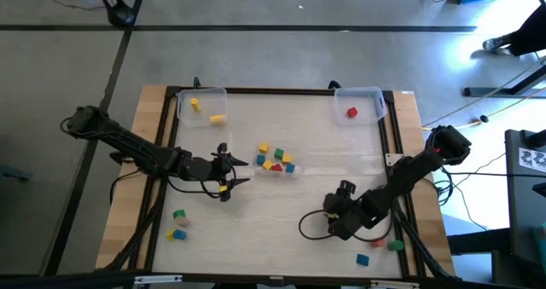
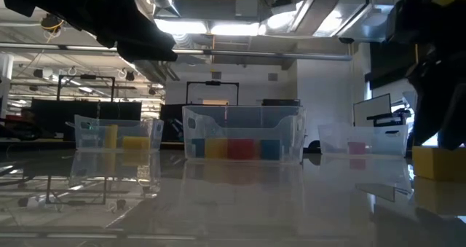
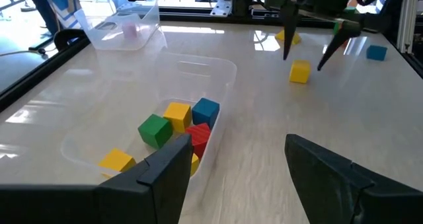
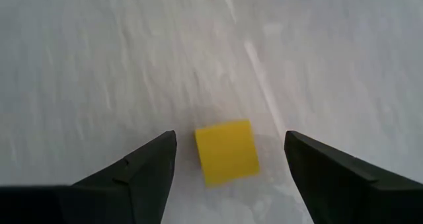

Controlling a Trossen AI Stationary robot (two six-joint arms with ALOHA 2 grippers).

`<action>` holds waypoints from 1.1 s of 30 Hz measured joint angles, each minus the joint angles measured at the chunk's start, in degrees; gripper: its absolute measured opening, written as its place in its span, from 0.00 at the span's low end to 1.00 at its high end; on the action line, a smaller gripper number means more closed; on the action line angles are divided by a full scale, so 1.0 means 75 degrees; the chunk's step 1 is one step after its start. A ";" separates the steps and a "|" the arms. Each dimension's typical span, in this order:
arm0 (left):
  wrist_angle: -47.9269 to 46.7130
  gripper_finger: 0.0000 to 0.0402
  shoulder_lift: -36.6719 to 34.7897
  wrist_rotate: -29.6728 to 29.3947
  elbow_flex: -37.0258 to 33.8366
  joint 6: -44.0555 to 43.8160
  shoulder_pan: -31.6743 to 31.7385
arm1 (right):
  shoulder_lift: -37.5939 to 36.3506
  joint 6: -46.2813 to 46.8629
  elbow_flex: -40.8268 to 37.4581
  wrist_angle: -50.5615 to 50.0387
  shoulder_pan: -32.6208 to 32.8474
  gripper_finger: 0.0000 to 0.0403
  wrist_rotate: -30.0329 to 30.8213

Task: Sort blocks by size
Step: Put the yellow square block into the bottom transparent bin

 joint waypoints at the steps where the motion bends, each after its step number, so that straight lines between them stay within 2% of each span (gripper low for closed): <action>1: 0.0001 0.57 0.0000 -0.0003 0.0000 -0.0009 0.0000 | 0.0000 -0.0072 -0.0067 0.0169 -0.0028 0.70 0.0013; 8: -0.0001 0.57 0.0000 0.0000 0.0000 -0.0024 0.0000 | -0.0006 -0.0113 -0.0579 0.1016 -0.0138 0.70 -0.0159; 11: -0.0001 0.57 0.0000 0.0000 0.0000 -0.0009 0.0000 | -0.0009 0.0039 -0.0722 0.1054 -0.0138 0.67 -0.0102; 15: 0.0000 0.57 0.0000 0.0000 0.0000 0.0028 0.0000 | -0.0011 0.0053 -0.0892 0.1122 -0.0138 0.55 -0.0139; 21: 0.0000 0.57 0.0000 0.0000 0.0000 0.0011 0.0000 | -0.0012 0.0124 -0.0968 0.1342 -0.0175 0.33 -0.0204; 29: 0.0005 0.57 0.0000 0.0000 0.0000 0.0004 0.0000 | -0.0012 -0.0367 -0.0328 0.1557 -0.0666 0.33 -0.0044; 33: 0.0002 0.57 -0.0001 0.0000 0.0000 -0.0026 0.0000 | -0.0015 -0.0959 0.0335 0.1242 -0.1262 0.37 -0.0588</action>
